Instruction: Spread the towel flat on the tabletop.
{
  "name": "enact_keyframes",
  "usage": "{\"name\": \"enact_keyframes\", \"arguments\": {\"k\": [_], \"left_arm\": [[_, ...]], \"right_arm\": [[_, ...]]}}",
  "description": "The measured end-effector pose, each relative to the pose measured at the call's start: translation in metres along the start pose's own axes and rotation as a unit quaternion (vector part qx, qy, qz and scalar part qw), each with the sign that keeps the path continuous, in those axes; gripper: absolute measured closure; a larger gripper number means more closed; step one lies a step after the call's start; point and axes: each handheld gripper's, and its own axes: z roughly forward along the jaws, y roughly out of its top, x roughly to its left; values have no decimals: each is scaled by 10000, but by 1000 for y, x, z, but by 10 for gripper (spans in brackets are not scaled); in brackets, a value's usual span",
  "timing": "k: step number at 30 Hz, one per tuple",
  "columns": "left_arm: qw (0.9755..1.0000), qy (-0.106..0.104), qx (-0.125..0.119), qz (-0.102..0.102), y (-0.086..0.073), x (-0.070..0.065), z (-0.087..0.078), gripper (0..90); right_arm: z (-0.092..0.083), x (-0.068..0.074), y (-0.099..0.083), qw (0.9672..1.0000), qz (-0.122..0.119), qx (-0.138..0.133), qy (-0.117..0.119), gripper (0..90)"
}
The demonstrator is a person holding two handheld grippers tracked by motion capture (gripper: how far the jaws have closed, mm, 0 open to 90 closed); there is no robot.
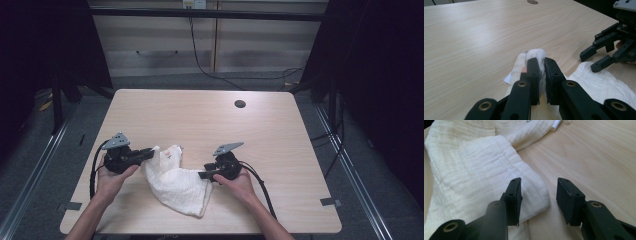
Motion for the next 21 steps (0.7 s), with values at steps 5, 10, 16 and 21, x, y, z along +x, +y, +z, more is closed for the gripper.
{"name": "enact_keyframes", "arguments": {"k": [5, 10, 16, 21], "left_arm": [[10000, 4, -1, -4, -1, 2, 0, 836], [10000, 9, -16, -2, -1, 3, -1, 838], [9999, 16, -120, -79, -1, 7, -6, 839], [9995, 7, -275, -120, 0, 8, -10, 837]], "right_arm": [[-1, -1, 0, 10000, -2, -34, -71, 647], [-3, -2, -3, 10000, 64, -34, 59, 846], [-14, -5, 0, 9995, 145, -272, 98, 870], [-30, -6, 4, 9989, 133, -436, -67, 873]]}}
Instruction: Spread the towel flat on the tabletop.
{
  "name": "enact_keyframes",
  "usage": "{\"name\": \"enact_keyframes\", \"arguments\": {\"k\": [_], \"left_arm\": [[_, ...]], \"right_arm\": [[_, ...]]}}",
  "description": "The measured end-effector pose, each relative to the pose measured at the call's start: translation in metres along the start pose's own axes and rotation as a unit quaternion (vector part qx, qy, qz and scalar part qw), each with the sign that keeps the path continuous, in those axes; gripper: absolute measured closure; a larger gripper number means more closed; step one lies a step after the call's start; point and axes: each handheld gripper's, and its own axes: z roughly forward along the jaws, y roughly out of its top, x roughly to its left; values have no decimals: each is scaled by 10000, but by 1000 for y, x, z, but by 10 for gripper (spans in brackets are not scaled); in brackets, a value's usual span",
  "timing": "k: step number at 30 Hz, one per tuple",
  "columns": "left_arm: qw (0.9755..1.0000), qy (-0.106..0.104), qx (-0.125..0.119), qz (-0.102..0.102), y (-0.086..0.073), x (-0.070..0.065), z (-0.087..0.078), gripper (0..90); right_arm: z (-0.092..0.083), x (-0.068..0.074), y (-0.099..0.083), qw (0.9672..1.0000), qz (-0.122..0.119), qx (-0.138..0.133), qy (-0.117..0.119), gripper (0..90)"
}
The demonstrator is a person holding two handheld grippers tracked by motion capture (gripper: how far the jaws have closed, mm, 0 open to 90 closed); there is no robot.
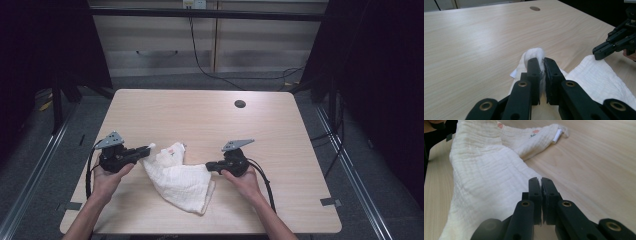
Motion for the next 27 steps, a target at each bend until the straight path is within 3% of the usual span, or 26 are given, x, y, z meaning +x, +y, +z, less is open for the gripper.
{"name": "enact_keyframes", "arguments": {"k": [9, 12, 15, 23, 27], "left_arm": [[9990, -103, -424, -12, 14, -7, -12, 843], [9984, -93, -550, 99, 23, -11, -16, 844], [9973, -119, -725, 50, 31, -13, -20, 844], [9972, -93, -730, 149, 56, -22, -13, 853], [9957, -136, -918, 13, 72, -21, -14, 853]], "right_arm": [[-45, -4, 20, 9979, -55, -546, -356, 876], [-54, -4, 27, 9972, -90, -590, -444, 876], [-67, -4, 39, 9962, -180, -662, -541, 877], [-94, -4, 61, 9904, -353, -1071, -797, 877], [-109, -7, 72, 9877, -344, -1271, -838, 877]]}}
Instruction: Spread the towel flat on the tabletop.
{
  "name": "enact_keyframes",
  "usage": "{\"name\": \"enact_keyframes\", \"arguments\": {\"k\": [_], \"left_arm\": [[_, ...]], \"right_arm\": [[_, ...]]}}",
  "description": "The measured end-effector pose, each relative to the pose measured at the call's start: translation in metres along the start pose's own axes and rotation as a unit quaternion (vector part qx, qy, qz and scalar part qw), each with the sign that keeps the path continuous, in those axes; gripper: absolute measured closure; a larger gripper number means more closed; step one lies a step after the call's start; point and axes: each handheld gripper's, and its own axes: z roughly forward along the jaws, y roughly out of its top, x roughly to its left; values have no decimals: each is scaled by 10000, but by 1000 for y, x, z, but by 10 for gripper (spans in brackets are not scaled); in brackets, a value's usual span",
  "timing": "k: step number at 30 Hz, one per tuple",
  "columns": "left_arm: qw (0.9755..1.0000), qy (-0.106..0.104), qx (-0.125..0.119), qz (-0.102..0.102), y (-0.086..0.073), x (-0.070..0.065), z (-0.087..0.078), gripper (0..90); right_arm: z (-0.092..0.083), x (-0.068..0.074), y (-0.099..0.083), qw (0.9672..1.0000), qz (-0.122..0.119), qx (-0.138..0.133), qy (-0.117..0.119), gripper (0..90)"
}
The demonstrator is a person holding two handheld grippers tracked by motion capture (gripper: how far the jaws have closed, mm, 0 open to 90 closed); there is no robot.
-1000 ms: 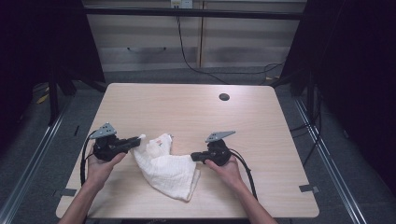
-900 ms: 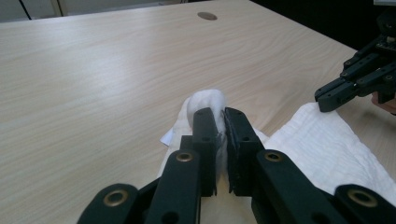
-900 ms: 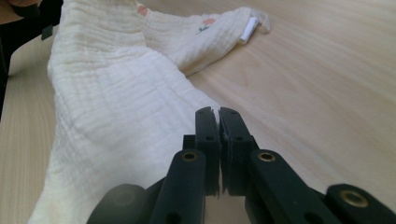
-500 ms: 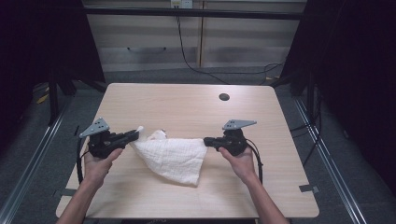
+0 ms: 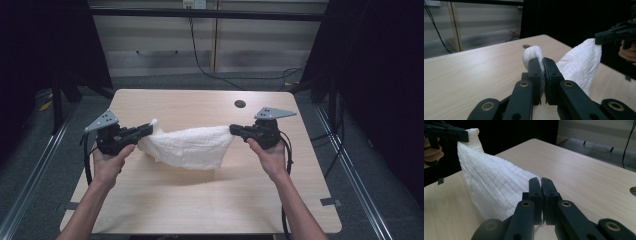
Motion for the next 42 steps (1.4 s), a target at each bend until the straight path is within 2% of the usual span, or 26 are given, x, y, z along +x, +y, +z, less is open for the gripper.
{"name": "enact_keyframes", "arguments": {"k": [1, 7, 12, 18, 19, 20, 24, 27, 30, 32, 33, 35, 36, 38, 42], "left_arm": [[10000, -11, -40, 17, 4, -1, 1, 853], [9997, -52, -172, 141, 23, -9, 0, 853], [9996, 2, -124, 264, 39, -11, 5, 853], [9997, 165, -47, 185, 56, 3, 22, 853], [9996, 203, -44, 198, 59, 5, 26, 853], [9996, 229, -56, 138, 62, 9, 31, 853], [9995, 302, -1, 24, 69, 15, 49, 853], [9996, 234, -116, -67, 75, 16, 58, 853], [9997, 164, -103, 164, 80, 11, 63, 852], [9996, 111, -139, 231, 77, 7, 63, 849], [9995, 78, -155, 246, 74, 6, 63, 846], [9996, 23, -150, 236, 63, 3, 63, 845], [9997, -10, -113, 193, 53, 2, 63, 846], [9998, -34, -1, 187, 38, -1, 65, 846], [9996, -132, 153, 177, 7, -6, 61, 846]], "right_arm": [[-6, -2, 7, 9999, 35, -165, -24, 878], [-18, -1, 21, 9994, -22, -347, -72, 879], [-27, -4, 39, 9989, -99, -441, -118, 880], [-27, -16, 68, 9985, -85, -485, -252, 881], [-27, -16, 68, 9985, -85, -485, -252, 881], [-24, -21, 77, 9983, -86, -476, -328, 881], [-22, -28, 88, 9980, -57, -457, -429, 881], [-22, -38, 98, 9975, -34, -400, -581, 881], [-28, -45, 105, 9964, 9, -510, -683, 881], [-33, -46, 105, 9960, 18, -604, -652, 881], [-36, -46, 102, 9967, -17, -589, -565, 882], [-36, -44, 94, 9973, -56, -477, -560, 882], [-33, -44, 75, 9982, -23, -305, -520, 882], [-32, -44, 68, 9984, -2, -232, -518, 882], [-29, -43, 29, 9991, 165, -67, -388, 882]]}}
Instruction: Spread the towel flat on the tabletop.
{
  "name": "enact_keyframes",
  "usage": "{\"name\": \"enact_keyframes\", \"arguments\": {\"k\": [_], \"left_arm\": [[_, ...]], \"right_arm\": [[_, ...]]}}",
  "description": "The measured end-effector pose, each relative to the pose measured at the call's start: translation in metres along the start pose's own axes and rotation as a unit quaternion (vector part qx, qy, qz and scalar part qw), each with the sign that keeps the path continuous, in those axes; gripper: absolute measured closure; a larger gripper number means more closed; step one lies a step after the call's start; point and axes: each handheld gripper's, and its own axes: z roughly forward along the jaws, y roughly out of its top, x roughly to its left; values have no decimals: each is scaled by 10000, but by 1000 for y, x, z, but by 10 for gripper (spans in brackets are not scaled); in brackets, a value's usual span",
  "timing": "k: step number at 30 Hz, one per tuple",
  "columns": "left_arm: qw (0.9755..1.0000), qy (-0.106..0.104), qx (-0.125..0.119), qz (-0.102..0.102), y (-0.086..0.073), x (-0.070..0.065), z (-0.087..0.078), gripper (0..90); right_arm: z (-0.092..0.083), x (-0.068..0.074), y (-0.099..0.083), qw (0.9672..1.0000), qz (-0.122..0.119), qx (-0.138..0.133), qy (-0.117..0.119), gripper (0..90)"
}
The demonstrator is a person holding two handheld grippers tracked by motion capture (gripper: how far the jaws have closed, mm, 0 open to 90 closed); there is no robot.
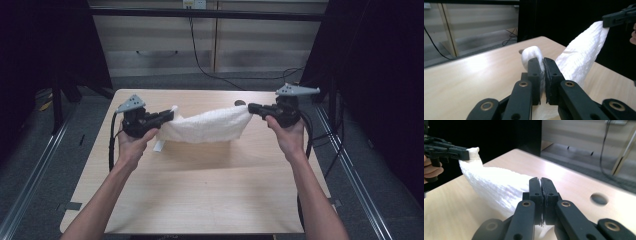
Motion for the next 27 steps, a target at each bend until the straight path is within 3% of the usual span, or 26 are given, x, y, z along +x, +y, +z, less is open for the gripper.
{"name": "enact_keyframes", "arguments": {"k": [3, 8, 11, 12, 14, 17, 20, 22, 27], "left_arm": [[9997, 99, 145, 181, -17, -4, -8, 834], [9996, 29, 278, 76, -40, -10, -20, 834], [9990, 52, 423, 148, -52, -19, -23, 834], [9983, 193, 475, 294, -58, -25, -23, 834], [9975, 53, 621, 324, -67, -29, -24, 834], [9959, 14, 842, 322, -84, -32, -26, 806], [9952, -107, 956, 201, -99, -33, -33, 786], [9943, -152, 1031, 234, -106, -34, -36, 764], [9916, -397, 1210, 218, -118, -42, -45, 737]], "right_arm": [[1, 4, -24, 9998, 113, 68, 167, 882], [2, 18, -58, 9989, 152, 231, 387, 882], [2, 22, -73, 9984, 179, 307, 431, 882], [1, 23, -77, 9983, 220, 300, 438, 881], [1, 25, -88, 9980, 306, 325, 456, 881], [2, 31, -106, 9971, 301, 488, 506, 881], [2, 35, -122, 9956, 354, 650, 567, 879], [4, 39, -131, 9941, 231, 888, 579, 879], [8, 47, -151, 9900, 241, 1169, 746, 872]]}}
